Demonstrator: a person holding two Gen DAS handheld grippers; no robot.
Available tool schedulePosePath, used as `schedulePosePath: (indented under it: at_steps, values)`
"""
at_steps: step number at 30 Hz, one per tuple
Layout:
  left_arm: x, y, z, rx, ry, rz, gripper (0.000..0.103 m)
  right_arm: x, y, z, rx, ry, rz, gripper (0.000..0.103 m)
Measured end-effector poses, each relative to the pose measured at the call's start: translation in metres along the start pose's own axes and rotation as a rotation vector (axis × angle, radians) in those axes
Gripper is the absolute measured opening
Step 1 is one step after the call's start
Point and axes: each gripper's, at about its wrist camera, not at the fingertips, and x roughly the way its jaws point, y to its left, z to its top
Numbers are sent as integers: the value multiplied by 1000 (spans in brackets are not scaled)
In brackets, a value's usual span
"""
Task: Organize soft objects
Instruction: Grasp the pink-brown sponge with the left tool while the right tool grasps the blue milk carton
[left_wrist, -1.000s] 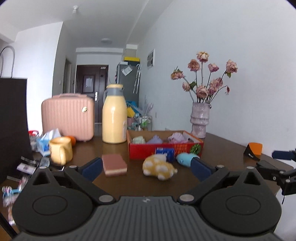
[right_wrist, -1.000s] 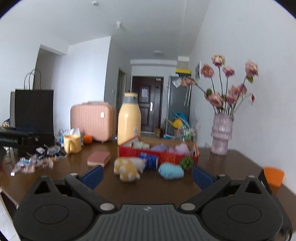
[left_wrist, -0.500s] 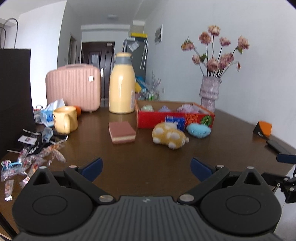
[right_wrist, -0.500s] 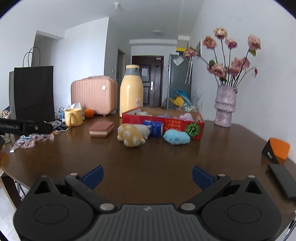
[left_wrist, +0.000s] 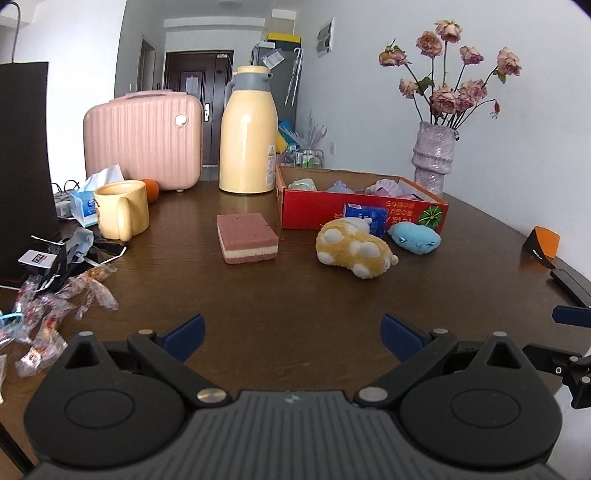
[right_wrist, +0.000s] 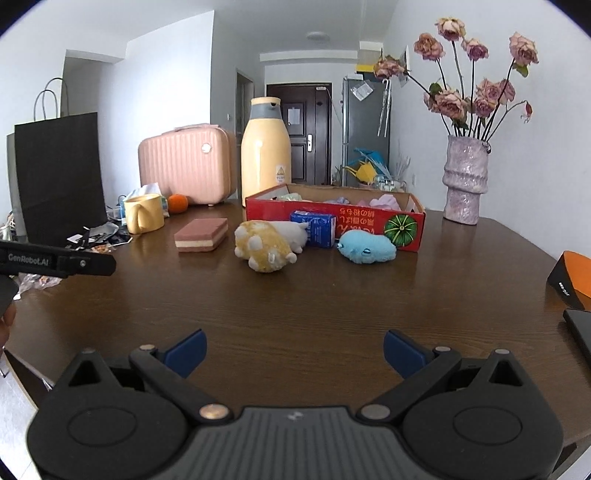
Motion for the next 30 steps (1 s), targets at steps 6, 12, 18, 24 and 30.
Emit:
schedulePosePath:
  at_steps: [6,12,18,24,30]
  values:
    - [31,3,19,-6,26,1,103,28,-11,22,11,29,-1,102]
    - [77,17,62,-38,15,18,103,68,-26,67,23,42,25,102]
    - [144,35,108,-28,50,23,103,136,-40,119,85,62,26,102]
    - [225,46,130,-4,187,14,103,224,-34,141,114,126,-49,102]
    - [275,53,125,-1,223,95,103,290,-32,149,216,165,-120,102]
